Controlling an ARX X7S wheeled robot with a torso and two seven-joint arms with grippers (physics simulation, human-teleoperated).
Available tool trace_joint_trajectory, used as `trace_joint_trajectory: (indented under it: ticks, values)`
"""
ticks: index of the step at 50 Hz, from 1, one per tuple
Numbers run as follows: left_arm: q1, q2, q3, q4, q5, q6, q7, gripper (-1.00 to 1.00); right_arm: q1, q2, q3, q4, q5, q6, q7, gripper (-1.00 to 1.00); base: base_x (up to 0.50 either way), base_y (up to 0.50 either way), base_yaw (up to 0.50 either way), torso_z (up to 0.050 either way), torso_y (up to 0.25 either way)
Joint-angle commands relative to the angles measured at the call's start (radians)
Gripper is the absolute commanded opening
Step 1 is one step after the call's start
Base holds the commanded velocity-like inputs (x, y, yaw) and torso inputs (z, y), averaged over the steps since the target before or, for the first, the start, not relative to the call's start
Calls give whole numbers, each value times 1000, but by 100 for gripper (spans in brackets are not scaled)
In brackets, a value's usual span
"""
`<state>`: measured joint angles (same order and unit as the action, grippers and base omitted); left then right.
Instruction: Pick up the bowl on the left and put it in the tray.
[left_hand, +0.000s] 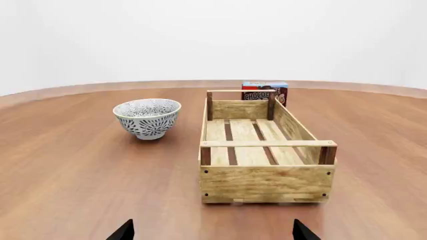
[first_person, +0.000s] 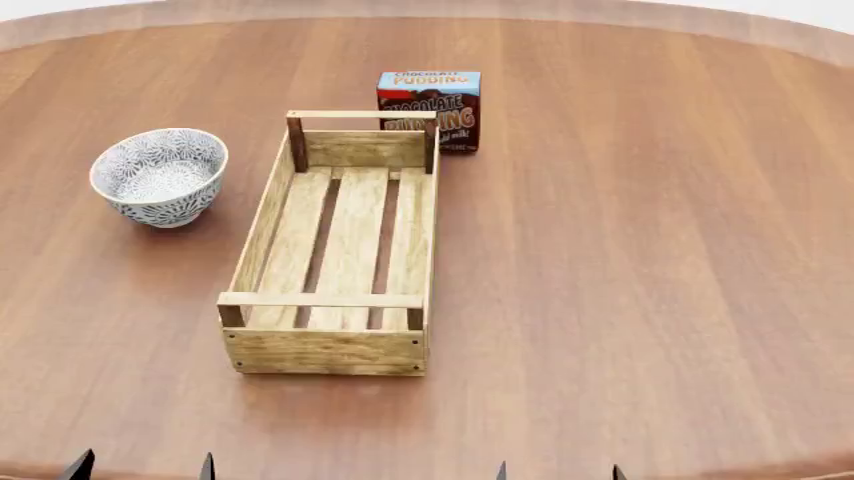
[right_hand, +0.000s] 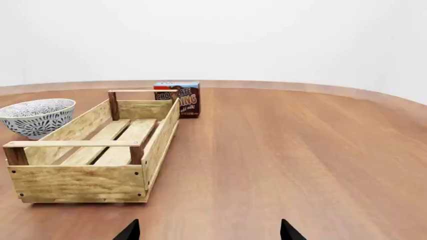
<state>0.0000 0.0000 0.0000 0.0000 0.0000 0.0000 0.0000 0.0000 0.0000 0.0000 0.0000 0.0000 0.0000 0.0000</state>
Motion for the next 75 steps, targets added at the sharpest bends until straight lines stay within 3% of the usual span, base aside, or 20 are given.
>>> trace_joint_trajectory:
  ticks: [1,24,31,32,35,36,42,47,49,52,75]
  values:
    - [-9,-42,50,-28,-42,21,-49,100,8,29,-37,27,30,-20,36,100,0,0,0,0,0]
    - [-13,-77,71,22,-111,-84,-85,100,10,57,-41,-11,72,50,163,100,0,0,0,0,0]
    - [-48,-123,76,313,-169,-374,-93,100,67,105,-31,-294,154,464,168,100,0,0,0,0,0]
    - [-74,-138,79,397,-211,-516,-86,100,83,129,-38,-398,159,556,169,100,0,0,0,0,0]
    - [-99,-144,64,516,-263,-635,-92,100,121,150,-28,-531,189,712,180,100,0,0,0,0,0]
    - [-128,-141,31,587,-332,-745,-94,100,145,160,-21,-602,206,794,185,100,0,0,0,0,0]
    - [-213,-159,-21,711,-394,-890,-130,100,220,175,16,-763,265,1014,199,100,0,0,0,0,0]
    - [-226,-175,-36,777,-415,-916,-136,100,227,173,34,-819,291,1053,200,100,0,0,0,0,0]
    - [-193,-173,-53,794,-418,-802,-94,100,221,178,24,-826,285,1039,202,100,0,0,0,33,0]
    - [-208,-165,-89,792,-473,-870,-103,100,220,175,29,-822,293,1041,201,100,0,0,0,50,0]
    - [-202,-176,-85,762,-498,-878,-119,100,235,186,43,-837,326,1070,208,100,0,0,0,50,0]
